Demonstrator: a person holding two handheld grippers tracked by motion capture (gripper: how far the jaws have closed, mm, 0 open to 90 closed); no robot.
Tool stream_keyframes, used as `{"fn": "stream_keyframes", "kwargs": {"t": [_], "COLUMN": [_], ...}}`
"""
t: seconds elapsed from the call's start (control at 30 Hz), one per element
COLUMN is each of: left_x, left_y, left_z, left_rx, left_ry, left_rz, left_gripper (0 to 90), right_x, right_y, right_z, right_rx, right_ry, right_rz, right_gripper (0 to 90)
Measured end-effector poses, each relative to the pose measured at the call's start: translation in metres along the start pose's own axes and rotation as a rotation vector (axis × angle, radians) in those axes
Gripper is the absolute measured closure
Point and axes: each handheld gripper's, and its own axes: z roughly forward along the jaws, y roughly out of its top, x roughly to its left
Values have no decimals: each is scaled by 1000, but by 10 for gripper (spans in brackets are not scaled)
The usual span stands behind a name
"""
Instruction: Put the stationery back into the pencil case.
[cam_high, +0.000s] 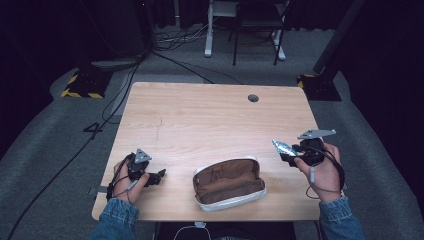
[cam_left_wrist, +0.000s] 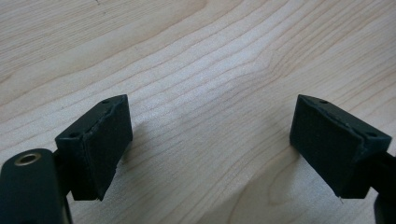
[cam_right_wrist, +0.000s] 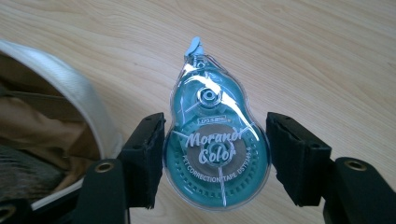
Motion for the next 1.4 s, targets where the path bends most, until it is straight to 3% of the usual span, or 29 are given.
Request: {"fn": "stream_keyframes", "kwargs": {"t": [0.53,0.93,1.4], "left_x": [0,0,0], "left_y": [0,-1,0], "left_z": [0,0,0], "left_rx": [1,-3,3], "left_ry": [2,-1,1], "left_rz": [0,3,-2], "left_gripper": [134,134,133], "right_x": [45,85,115], "right_y": [21,35,37], "right_z": [-14,-10,-2], "right_rx": [-20,1,31], "right_ry": [98,199,260], "right_rz": [-109,-206,-272], "right_gripper": [398,397,397]}}
